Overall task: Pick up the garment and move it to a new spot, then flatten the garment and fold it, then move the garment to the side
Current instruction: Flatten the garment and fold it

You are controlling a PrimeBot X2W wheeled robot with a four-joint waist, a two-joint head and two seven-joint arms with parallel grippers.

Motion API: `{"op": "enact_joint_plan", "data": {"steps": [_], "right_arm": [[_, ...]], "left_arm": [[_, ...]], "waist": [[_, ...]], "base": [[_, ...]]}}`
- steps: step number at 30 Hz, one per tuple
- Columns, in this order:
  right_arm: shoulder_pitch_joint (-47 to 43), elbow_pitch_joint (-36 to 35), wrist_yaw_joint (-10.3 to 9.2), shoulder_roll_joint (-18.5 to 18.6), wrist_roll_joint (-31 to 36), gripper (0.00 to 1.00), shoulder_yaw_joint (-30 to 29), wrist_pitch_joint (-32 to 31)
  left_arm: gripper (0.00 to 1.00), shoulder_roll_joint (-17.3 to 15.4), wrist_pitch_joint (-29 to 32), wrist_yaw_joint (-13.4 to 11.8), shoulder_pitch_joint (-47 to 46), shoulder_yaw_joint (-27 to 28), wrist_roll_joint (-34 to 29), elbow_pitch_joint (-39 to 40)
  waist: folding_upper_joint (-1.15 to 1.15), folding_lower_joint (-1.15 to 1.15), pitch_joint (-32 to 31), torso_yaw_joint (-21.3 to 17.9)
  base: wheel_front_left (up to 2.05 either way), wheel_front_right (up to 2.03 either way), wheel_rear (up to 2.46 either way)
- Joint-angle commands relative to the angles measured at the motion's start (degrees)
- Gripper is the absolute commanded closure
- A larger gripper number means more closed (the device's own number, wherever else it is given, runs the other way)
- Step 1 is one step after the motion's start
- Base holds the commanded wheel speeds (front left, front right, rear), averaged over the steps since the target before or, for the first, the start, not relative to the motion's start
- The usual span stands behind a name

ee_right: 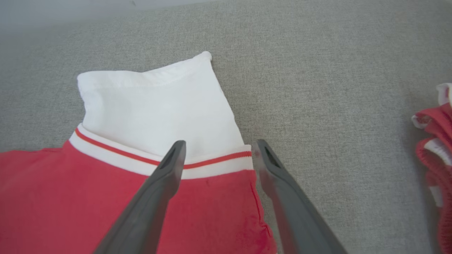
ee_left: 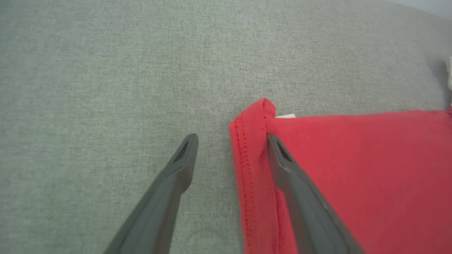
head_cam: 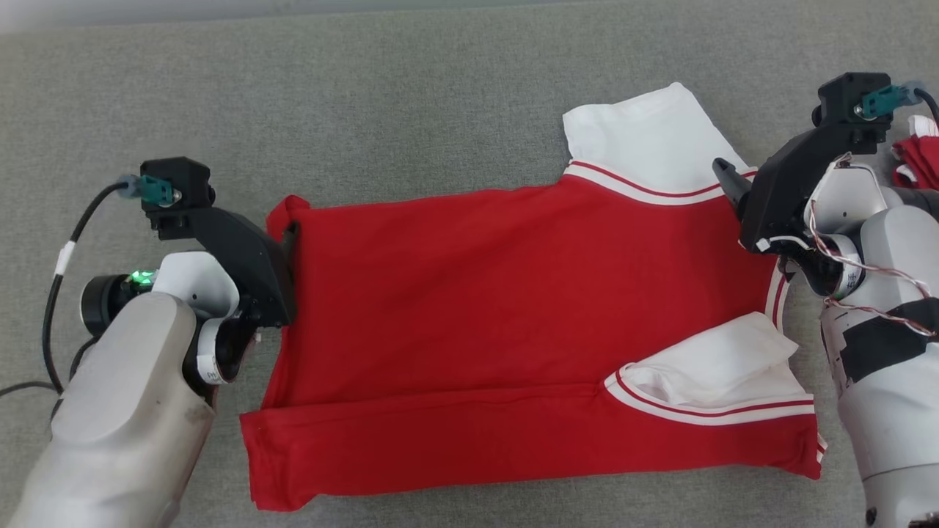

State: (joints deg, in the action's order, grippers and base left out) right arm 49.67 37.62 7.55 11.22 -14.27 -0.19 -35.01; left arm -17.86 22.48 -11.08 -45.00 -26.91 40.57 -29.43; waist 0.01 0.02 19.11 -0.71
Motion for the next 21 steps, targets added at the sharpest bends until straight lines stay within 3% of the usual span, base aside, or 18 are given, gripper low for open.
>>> {"op": "enact_joint_plan", "data": {"steps": [1, 7, 8, 9, 11, 21], "right_arm": [[1.1, 1.2, -0.14, 0.9, -0.4, 0.0, 0.4, 0.8], [3.9, 5.0, -0.15, 2.0, -1.6, 0.0, 1.8, 2.2], [4.4, 5.5, -0.15, 2.2, -1.6, 0.0, 1.9, 2.3], [4.9, 5.9, -0.15, 2.1, -1.7, 0.0, 2.1, 2.3], [5.9, 6.5, -0.15, 2.2, -1.8, 0.0, 2.6, 2.5], [11.6, 9.4, -0.15, 4.3, -0.1, 0.0, 2.9, 5.0]], "left_arm": [[0.0, 0.1, -0.1, 0.5, -1.4, -0.4, -0.8, -1.3], [0.0, 0.7, 0.8, 1.9, -3.7, -1.3, -0.4, -5.2], [0.07, 0.7, 1.2, 2.3, -4.1, -1.6, -0.6, -5.6], [0.44, 0.8, 1.3, 2.5, -4.3, -1.8, -0.6, -6.1], [1.0, 1.1, 1.4, 3.1, -4.7, -2.1, -0.5, -6.6], [1.0, 1.1, -0.4, 4.4, -7.0, -1.9, -0.1, -5.5]], "waist": [[-0.01, -0.02, 0.4, -0.3], [-0.01, -0.02, 1.3, -0.3], [-0.01, -0.02, 1.5, -0.3], [-0.01, -0.02, 1.6, -0.2], [-0.01, -0.02, 2.1, 0.0], [-0.01, -0.02, 6.7, 2.0]], "base": [[0.0, 0.0, 0.0], [0.0, 0.0, 0.0], [0.0, 0.0, 0.0], [0.0, 0.0, 0.0], [0.0, 0.0, 0.0], [0.0, 0.0, 0.0]]}}
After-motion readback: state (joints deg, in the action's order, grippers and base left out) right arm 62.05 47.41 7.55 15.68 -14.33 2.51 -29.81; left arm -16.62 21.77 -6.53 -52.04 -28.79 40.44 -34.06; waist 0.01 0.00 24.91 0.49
